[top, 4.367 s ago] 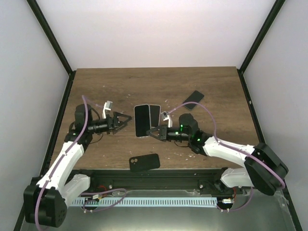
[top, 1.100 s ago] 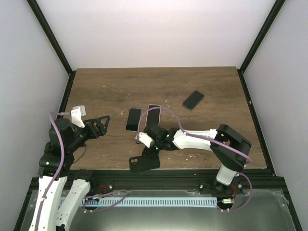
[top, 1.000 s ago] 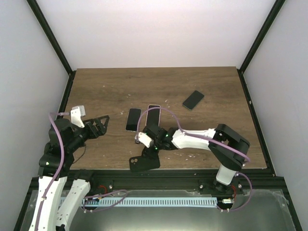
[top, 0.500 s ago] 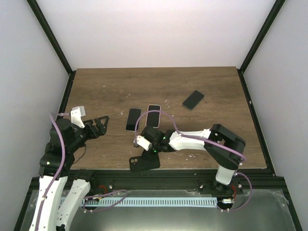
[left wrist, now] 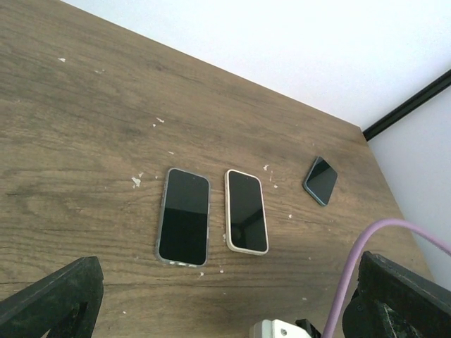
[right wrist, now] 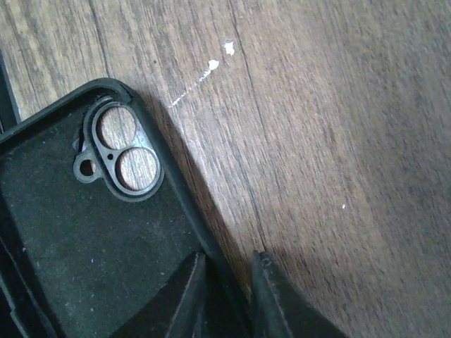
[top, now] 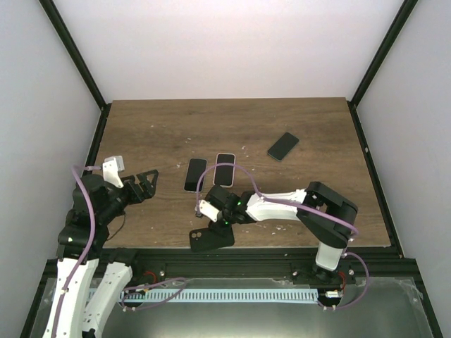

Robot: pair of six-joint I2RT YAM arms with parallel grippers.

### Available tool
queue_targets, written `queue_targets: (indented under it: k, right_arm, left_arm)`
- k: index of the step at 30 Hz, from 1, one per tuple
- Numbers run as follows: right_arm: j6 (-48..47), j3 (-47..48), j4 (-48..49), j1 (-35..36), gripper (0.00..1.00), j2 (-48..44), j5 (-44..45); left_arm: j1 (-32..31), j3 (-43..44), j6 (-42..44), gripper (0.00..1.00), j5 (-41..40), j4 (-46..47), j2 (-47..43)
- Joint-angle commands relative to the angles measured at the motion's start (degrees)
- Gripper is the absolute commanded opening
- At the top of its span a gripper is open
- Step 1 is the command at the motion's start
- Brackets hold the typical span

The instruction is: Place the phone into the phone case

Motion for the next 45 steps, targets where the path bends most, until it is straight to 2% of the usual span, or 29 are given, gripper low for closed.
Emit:
queue_targets:
  k: [1, 6, 9, 13, 21, 30, 37, 38, 39, 41, 45]
  right_arm:
    - [0.4, 0.7, 0.7, 0.6, 0.14, -0.7, 1.4]
    - [5.9, -1.5, 3.1, 0.5, 0.01, -4.7, 3.7]
    - [12.9, -2.1, 1.9, -0.4, 0.01, -6.5, 6.0]
    - [27.4, -2.4, -3.3, -2.6, 0.01, -9.2, 12.7]
    - [52.7, -11.5, -8.4, -3.0, 0.01, -18.2, 21.8]
    - [71.6, -16.5, -11.8, -4.7, 0.01, -21.9, 27.2]
    - [77.7, -16.1, -10.0, -7.3, 0.01, -19.7, 27.8]
    - [77.9, -15.6, -10.2, -7.5, 0.01, -19.1, 27.8]
    - [78.1, -15.0, -10.4, -7.5, 0.06, -18.7, 27.9]
    - [77.3, -14.2, -10.0, -7.6, 0.25, -18.2, 27.7]
    - [73.5, -13.7, -9.4, -9.3, 0.35, -19.8, 27.7]
  left_arm:
    - [0.1, -0.3, 0.9, 1.0, -0.7, -0.7, -0.5]
    - [0.1, -0.8, 0.3, 1.0, 0.1, -0.5, -0.2]
    - [0.2, -1.2, -0.6, 0.99, 0.7, 0.0, 0.0]
    - [0.1, -1.9, -1.2, 0.98, 2.2, 0.8, 0.6]
    - [0.1, -3.6, -2.9, 0.97, 5.1, 2.9, 1.7]
    - [0.1, -4.3, -2.7, 0.97, 8.1, 3.2, 2.7]
    - [0.1, -5.0, -2.9, 0.97, 9.0, 4.0, 3.0]
    - [0.1, -4.9, -2.8, 0.97, 9.1, 3.9, 3.2]
    - [0.1, -4.9, -2.7, 0.97, 9.1, 3.9, 3.4]
    - [0.1, -5.0, -2.7, 0.97, 9.1, 4.0, 3.4]
    - [0.1, -5.0, -2.6, 0.97, 9.1, 4.3, 3.4]
